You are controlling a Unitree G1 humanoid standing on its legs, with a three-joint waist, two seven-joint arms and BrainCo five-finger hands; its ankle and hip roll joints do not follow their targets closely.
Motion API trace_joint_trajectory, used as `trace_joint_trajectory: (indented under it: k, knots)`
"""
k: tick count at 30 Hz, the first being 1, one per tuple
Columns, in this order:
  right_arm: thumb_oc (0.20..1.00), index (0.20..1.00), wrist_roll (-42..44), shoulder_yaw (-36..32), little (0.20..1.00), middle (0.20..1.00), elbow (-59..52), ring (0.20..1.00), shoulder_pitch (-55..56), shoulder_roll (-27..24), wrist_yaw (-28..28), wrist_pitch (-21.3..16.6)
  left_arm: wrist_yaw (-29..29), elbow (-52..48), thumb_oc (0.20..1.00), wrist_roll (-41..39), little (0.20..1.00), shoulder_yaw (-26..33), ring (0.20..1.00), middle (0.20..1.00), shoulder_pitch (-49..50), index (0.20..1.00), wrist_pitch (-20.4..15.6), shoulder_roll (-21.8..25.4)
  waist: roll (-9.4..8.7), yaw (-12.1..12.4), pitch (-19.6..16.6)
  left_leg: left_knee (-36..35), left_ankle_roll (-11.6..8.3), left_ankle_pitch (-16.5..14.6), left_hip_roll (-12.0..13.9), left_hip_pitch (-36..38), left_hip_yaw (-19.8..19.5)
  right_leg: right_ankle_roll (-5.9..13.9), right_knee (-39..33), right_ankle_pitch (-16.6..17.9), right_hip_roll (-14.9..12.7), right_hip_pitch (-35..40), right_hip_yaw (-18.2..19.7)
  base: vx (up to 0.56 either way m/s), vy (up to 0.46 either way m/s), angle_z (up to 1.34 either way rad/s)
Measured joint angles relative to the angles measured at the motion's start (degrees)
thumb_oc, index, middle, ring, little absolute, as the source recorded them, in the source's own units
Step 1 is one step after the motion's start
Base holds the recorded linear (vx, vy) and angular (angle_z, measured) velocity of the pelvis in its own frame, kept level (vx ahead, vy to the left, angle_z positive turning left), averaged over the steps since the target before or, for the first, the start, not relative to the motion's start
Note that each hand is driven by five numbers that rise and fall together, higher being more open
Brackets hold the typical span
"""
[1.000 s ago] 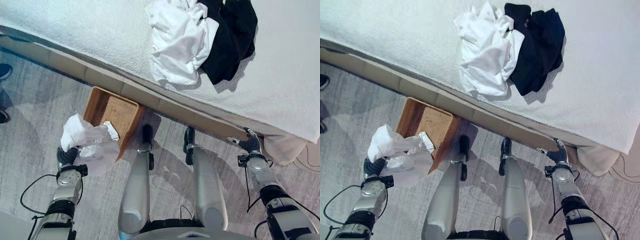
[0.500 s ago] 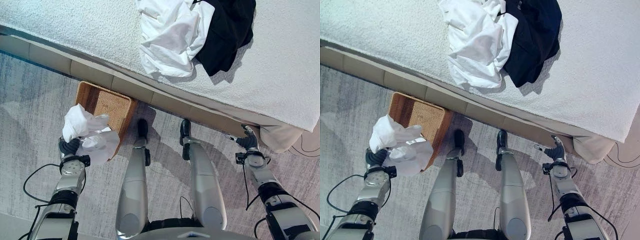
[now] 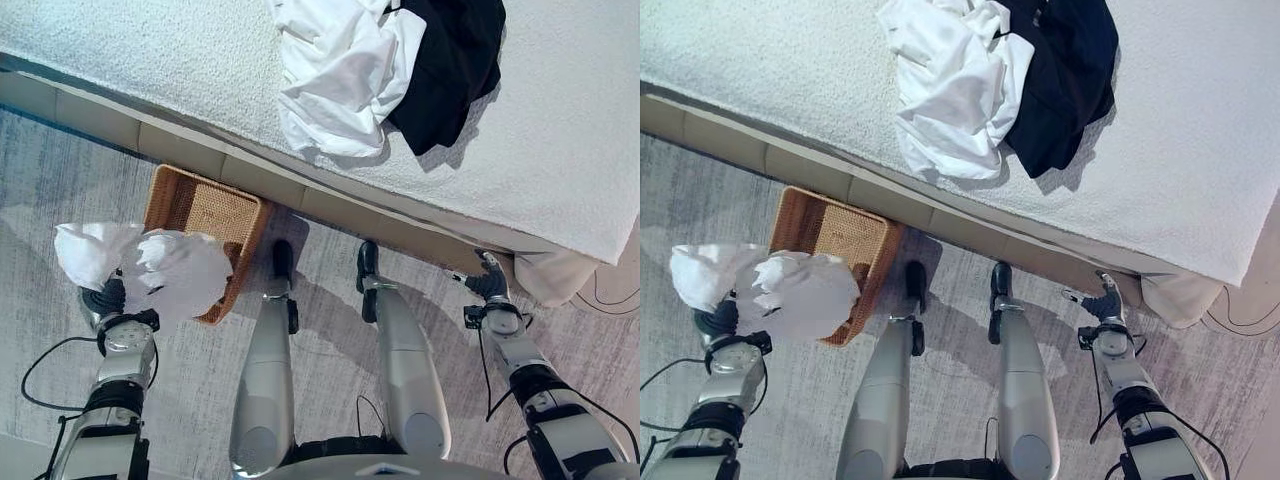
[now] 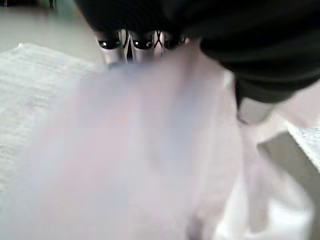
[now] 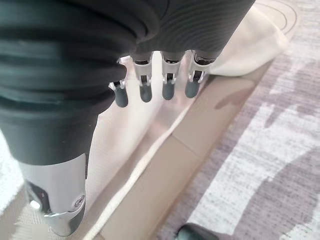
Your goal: Pick up clothes into the bucket
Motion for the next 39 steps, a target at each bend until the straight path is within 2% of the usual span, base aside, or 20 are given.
trace_joint_trajectory:
  k: [9,20,22,24,25,28,32,36,39]
  knots:
    - [1.0,1.0,0.22,-0.06,1.0,1.0,-0.92,1.0,0.08,0.03,0.01,0.01,-0.02,-0.16,1.0,0.1,1.0,-0.08,1.0,1.0,0.01,1.0,1.31,-0.29,0.0,0.03,0.0,-0.65,-0.09,0.35,0.07,-0.64,0.06,-0.08,-0.79,0.79,0.2,-0.63,0.03,0.0,0.001,0.0]
    - [1.0,1.0,1.81,-0.13,1.0,1.0,-7.54,1.0,0.12,0.26,0.01,-0.16,-1.05,-1.4,1.0,2.38,1.0,-0.64,1.0,1.0,0.1,1.0,2.49,-1.25,0.0,0.07,0.0,-0.71,-0.06,0.35,0.06,1.51,0.13,-0.18,-0.7,0.92,0.17,1.54,0.04,0.0,0.0,0.0]
    - [1.0,1.0,1.8,-0.57,1.0,1.0,-9.27,1.0,0.3,0.28,0.0,-0.14,-1.25,-3.19,1.0,2.38,1.0,-0.77,1.0,1.0,0.24,1.0,2.59,-1.54,0.0,0.1,0.0,-0.77,-0.06,0.34,0.06,1.66,0.12,-0.2,-0.81,0.86,0.13,1.61,0.04,0.0,0.0,0.0]
    - [1.0,1.0,1.38,-2.36,1.0,1.0,-14.59,1.0,1.53,0.28,-0.46,0.15,-1.88,-9.5,1.0,1.96,1.0,-0.39,1.0,1.0,1.95,1.0,2.22,-3.29,0.03,0.2,0.01,-1.42,-0.03,0.38,0.02,1.78,0.13,-0.02,-0.86,0.68,0.03,1.5,0.04,0.01,-0.015,0.02]
    - [1.0,1.0,-0.42,-3.35,1.0,1.0,-21.39,1.0,3.21,-0.27,-1.66,-0.03,-4.3,-14.37,1.0,-0.19,1.0,-1.1,1.0,1.0,3.73,1.0,-0.66,-5.2,0.03,0.13,0.02,-2.31,0.24,0.91,-0.22,2.29,0.13,0.04,-0.85,0.72,-0.24,1.59,0.01,0.01,-0.019,0.06]
    - [1.0,1.0,-6.02,-3.62,1.0,1.0,-29.41,1.0,3.46,-3.14,-3.41,-1.3,-8.77,-15.33,1.0,-4.07,1.0,-4.88,1.0,1.0,4.22,1.0,-3.96,-8.32,0.08,0.3,-0.01,-3.91,0.45,1.32,-0.46,3.85,0.09,-0.23,-1.02,0.52,-0.54,2.53,-0.04,0.01,-0.008,0.05]
    - [1.0,1.0,-14.3,-4.74,1.0,1.0,-33.0,1.0,0.55,-7.25,-6.02,-1.82,-15.49,-10.37,1.0,-4.99,1.0,-12.7,1.0,1.0,5.99,1.0,-4.26,-10.95,0.18,0.53,0.02,-6.14,0.44,2.58,-0.7,6.49,-0.46,-0.07,-1.66,0.6,-0.76,4.79,-0.74,0.01,-0.023,0.07]
    - [1.0,1.0,-16.95,-2.68,1.0,1.0,-30.28,1.0,-5.24,-7.91,-7.4,-1.49,-17.26,-7.59,1.0,-4.47,1.0,-15.42,1.0,1.0,7.32,1.0,-4.45,-14.36,0.62,2.02,0.09,-7.04,-0.08,3.17,-1.0,7.9,-1.49,-0.26,-1.34,0.29,-1.05,6.25,-1.6,0.01,-0.039,0.12]
    - [1.0,1.0,-19.12,-0.43,1.0,1.0,-27.51,1.0,-11.9,-9.83,-7.96,-0.78,-18.13,-5.28,1.0,-4.58,1.0,-16.14,1.0,1.0,8.18,1.0,-4.87,-16.25,1.24,4.38,0.15,-7.42,-0.03,3.66,-1.67,8.96,-2.53,-0.42,-0.45,-0.42,-1.8,7.31,-2.76,0.01,-0.048,0.18]
